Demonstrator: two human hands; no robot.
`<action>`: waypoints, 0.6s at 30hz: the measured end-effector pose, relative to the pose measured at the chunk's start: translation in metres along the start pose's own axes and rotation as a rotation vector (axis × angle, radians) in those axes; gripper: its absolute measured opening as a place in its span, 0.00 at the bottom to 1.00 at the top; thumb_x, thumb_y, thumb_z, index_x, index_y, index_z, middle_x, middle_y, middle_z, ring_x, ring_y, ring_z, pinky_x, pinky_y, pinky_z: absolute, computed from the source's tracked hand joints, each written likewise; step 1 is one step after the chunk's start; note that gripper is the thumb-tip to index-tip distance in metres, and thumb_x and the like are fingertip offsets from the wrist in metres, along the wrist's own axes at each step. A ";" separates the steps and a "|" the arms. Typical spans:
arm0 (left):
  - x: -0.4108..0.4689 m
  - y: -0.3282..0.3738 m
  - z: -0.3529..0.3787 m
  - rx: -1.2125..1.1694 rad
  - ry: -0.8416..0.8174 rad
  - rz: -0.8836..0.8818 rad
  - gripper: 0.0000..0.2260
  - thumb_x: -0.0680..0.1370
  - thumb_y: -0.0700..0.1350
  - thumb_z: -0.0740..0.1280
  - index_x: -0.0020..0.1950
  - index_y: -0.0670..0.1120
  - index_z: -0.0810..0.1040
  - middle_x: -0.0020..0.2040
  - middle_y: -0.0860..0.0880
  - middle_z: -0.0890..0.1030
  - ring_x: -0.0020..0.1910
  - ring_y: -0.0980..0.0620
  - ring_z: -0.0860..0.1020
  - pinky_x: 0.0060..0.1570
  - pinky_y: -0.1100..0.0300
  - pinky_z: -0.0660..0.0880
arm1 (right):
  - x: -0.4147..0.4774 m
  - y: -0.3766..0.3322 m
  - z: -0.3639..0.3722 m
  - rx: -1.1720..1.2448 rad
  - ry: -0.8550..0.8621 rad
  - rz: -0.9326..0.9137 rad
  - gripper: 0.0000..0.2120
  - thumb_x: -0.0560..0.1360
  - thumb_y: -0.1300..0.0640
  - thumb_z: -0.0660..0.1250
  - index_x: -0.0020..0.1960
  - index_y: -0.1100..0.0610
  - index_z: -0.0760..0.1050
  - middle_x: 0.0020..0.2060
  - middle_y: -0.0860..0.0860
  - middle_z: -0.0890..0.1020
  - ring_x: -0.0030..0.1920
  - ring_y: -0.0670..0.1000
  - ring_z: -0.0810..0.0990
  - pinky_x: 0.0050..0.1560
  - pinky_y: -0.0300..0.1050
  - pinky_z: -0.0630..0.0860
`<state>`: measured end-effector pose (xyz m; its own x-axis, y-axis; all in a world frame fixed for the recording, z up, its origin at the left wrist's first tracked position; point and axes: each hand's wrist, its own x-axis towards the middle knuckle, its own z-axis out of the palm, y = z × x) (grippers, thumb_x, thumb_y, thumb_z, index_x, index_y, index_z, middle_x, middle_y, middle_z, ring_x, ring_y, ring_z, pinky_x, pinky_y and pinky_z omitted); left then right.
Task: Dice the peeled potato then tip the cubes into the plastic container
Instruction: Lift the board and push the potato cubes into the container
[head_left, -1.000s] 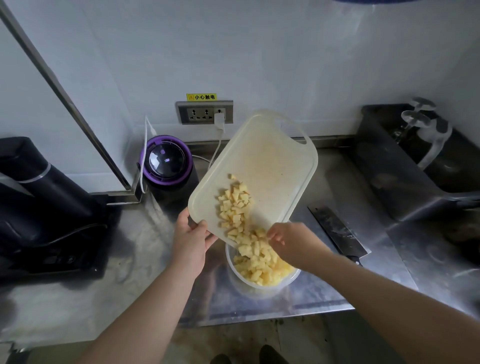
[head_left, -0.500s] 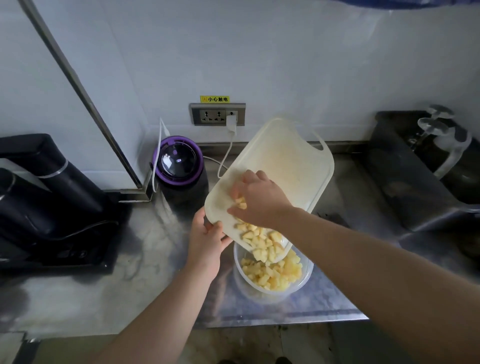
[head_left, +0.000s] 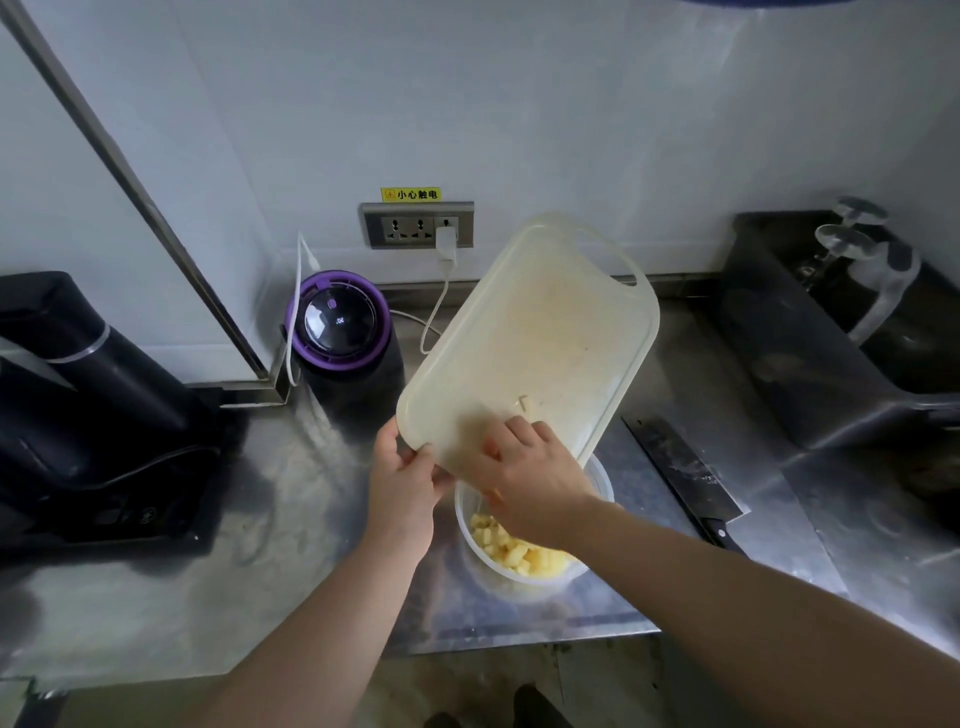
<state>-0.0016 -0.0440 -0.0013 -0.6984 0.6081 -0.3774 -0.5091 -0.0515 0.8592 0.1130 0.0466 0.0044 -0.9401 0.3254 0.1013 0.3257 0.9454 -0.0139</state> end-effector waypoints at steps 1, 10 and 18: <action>0.000 0.000 0.000 0.004 0.006 0.006 0.20 0.80 0.30 0.56 0.68 0.47 0.68 0.60 0.44 0.79 0.57 0.44 0.80 0.48 0.52 0.81 | -0.006 -0.002 0.003 0.013 -0.006 0.001 0.22 0.60 0.50 0.78 0.53 0.49 0.81 0.43 0.52 0.77 0.43 0.56 0.76 0.46 0.47 0.76; -0.002 0.011 0.000 0.045 0.010 0.079 0.20 0.81 0.31 0.56 0.68 0.50 0.68 0.59 0.47 0.78 0.56 0.48 0.80 0.51 0.52 0.79 | -0.029 0.005 -0.005 0.225 0.113 0.048 0.16 0.63 0.51 0.79 0.49 0.50 0.81 0.45 0.49 0.81 0.43 0.53 0.80 0.47 0.47 0.77; -0.007 0.021 -0.001 0.082 -0.084 0.155 0.18 0.81 0.32 0.56 0.64 0.52 0.70 0.59 0.46 0.79 0.57 0.48 0.80 0.48 0.58 0.81 | 0.019 0.048 -0.043 0.356 0.171 0.209 0.08 0.78 0.63 0.64 0.56 0.61 0.77 0.53 0.53 0.78 0.54 0.53 0.72 0.50 0.43 0.71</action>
<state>-0.0081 -0.0496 0.0195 -0.7190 0.6621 -0.2116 -0.3537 -0.0864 0.9314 0.1145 0.0971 0.0484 -0.8182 0.5302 0.2222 0.4237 0.8174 -0.3904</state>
